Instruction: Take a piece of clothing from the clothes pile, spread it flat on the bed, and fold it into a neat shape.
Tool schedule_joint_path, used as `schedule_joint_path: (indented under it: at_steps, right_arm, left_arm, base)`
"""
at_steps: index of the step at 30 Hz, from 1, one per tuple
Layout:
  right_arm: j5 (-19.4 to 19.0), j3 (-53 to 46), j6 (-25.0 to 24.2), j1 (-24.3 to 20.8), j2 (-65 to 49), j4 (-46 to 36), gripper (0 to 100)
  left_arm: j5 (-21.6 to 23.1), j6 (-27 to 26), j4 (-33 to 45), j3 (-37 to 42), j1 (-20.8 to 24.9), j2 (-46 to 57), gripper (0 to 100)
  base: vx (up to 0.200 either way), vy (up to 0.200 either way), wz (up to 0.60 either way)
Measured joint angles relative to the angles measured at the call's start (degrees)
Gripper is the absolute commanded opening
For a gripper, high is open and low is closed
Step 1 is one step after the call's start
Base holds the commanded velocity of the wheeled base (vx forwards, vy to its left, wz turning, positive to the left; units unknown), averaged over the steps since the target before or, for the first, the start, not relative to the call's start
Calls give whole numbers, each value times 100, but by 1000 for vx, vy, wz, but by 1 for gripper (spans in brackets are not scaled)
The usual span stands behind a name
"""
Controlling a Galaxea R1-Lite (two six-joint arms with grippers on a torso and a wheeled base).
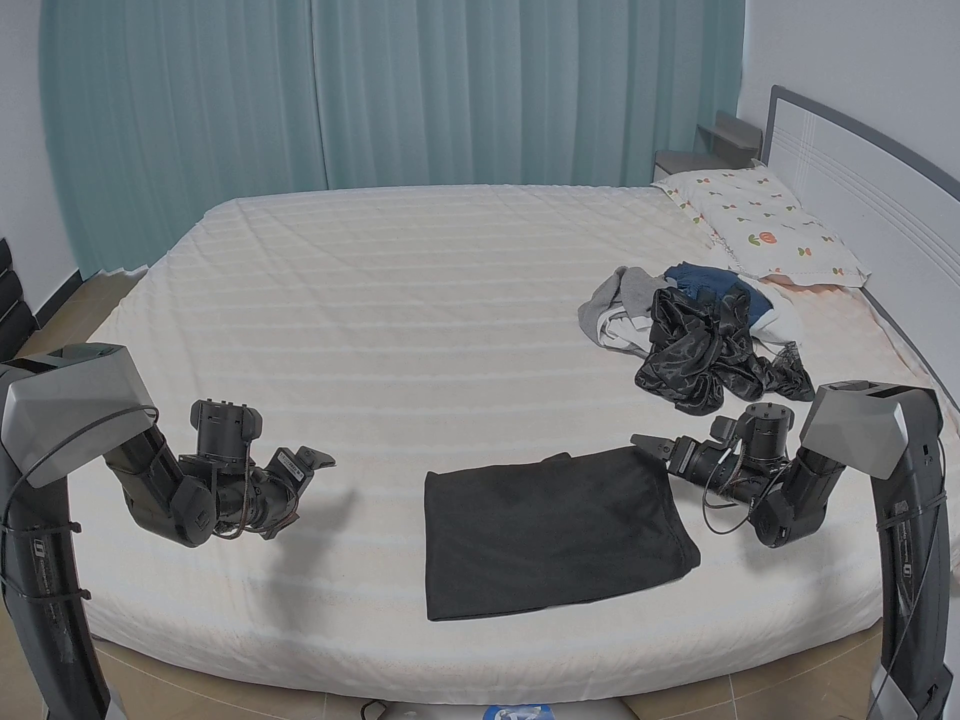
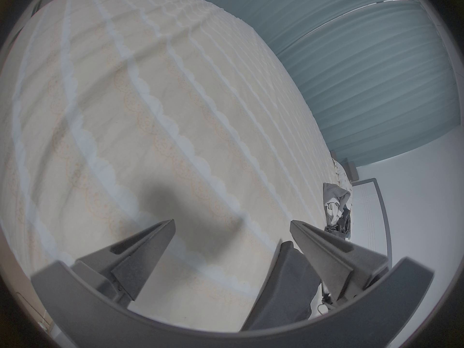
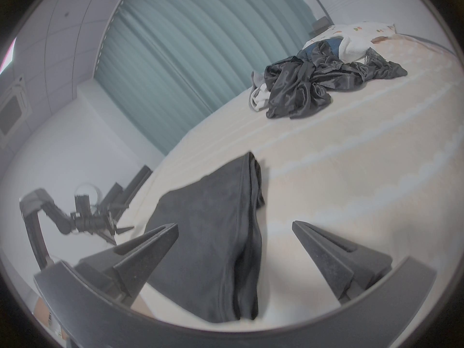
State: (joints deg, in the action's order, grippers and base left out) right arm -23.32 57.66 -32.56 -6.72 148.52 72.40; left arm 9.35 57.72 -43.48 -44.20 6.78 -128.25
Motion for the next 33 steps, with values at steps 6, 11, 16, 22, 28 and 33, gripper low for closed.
schedule_joint_path:
  at_steps: [6, 11, 16, 22, 28, 33]
  right_arm:
    - [41, 138, -208, 0, 105, -15, 0]
    - [52, 168, -406, 41, 93, 49, 0]
    - [57, 184, -433, 105, 82, 51, 0]
    - [80, 217, -446, 134, 82, 62, 0]
    - [143, 184, -444, 140, 88, 71, 100]
    - [-79, -77, -404, 240, -59, 145, 100]
  left_arm:
    - [-2, 0, 0, 0, 0, 0, 100]
    - [-5, 0, 0, 0, 0, -1, 100]
    - [-2, 0, 0, 0, -2, -1, 100]
    - [-5, -2, 0, 0, -2, -1, 100]
    - [-5, 0, 0, -2, -2, -1, 100]
    - [-2, 0, 0, -2, -2, -1, 100]
  base:
    - [0, 0, 0]
    - [0, 0, 0]
    - [0, 0, 0]
    - [0, 0, 0]
    - [0, 0, 0]
    - [0, 0, 0]
